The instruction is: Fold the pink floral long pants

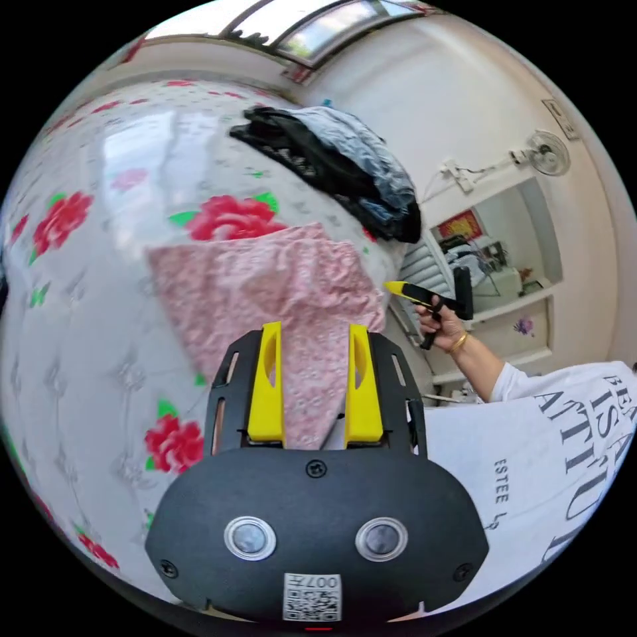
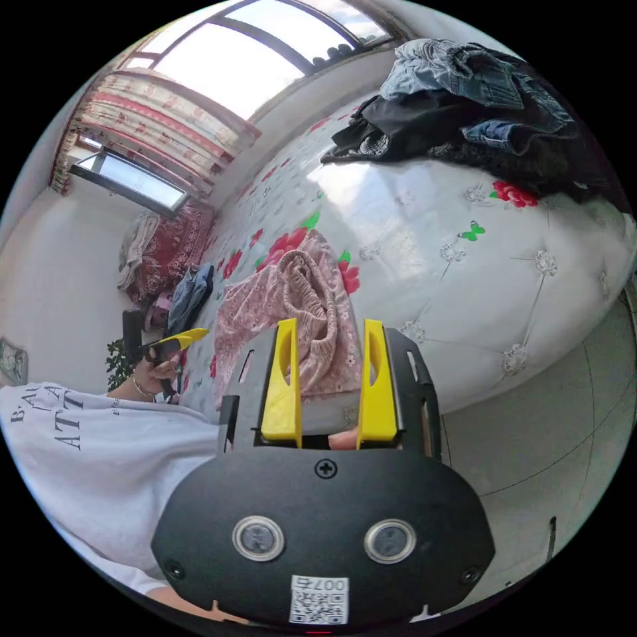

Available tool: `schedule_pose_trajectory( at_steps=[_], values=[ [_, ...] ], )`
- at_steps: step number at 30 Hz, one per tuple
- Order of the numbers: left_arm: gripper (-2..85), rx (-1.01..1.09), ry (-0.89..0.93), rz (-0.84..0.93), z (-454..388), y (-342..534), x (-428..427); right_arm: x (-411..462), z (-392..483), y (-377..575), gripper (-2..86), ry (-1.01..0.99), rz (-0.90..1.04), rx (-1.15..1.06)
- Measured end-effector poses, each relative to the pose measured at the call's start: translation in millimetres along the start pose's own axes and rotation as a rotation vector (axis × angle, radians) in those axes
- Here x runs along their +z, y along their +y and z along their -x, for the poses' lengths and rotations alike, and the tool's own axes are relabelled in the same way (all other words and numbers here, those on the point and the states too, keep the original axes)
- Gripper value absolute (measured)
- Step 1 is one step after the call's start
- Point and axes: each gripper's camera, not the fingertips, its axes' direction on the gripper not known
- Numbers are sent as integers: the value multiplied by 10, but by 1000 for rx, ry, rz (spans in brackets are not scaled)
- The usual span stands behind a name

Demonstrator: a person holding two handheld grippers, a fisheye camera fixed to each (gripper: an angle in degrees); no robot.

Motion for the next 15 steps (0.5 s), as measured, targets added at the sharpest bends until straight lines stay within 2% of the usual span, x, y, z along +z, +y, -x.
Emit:
schedule_pose_trajectory(
  at_steps=[2, 4, 6, 10, 13, 15],
  values=[
    [138, -121, -24, 11, 303, 187, -40, 215, -130, -117, 107, -17, 89, -29],
    [147, -204, 28, 33, 498, 320, 53, 384, -201, -180, 108, -71, 167, -47],
    [156, -268, 108, 56, 589, 392, 274, 378, -233, -192, 103, -32, 132, -73],
    [130, -227, 57, 98, 475, 302, 499, 496, -382, -299, 66, -175, 246, -23],
    [53, -179, 83, 182, 442, 148, 608, 478, -283, -403, 41, -166, 260, -26],
    [17, -169, 155, 151, 494, 56, 479, 409, -174, -523, 31, -210, 247, -14]
  ],
)
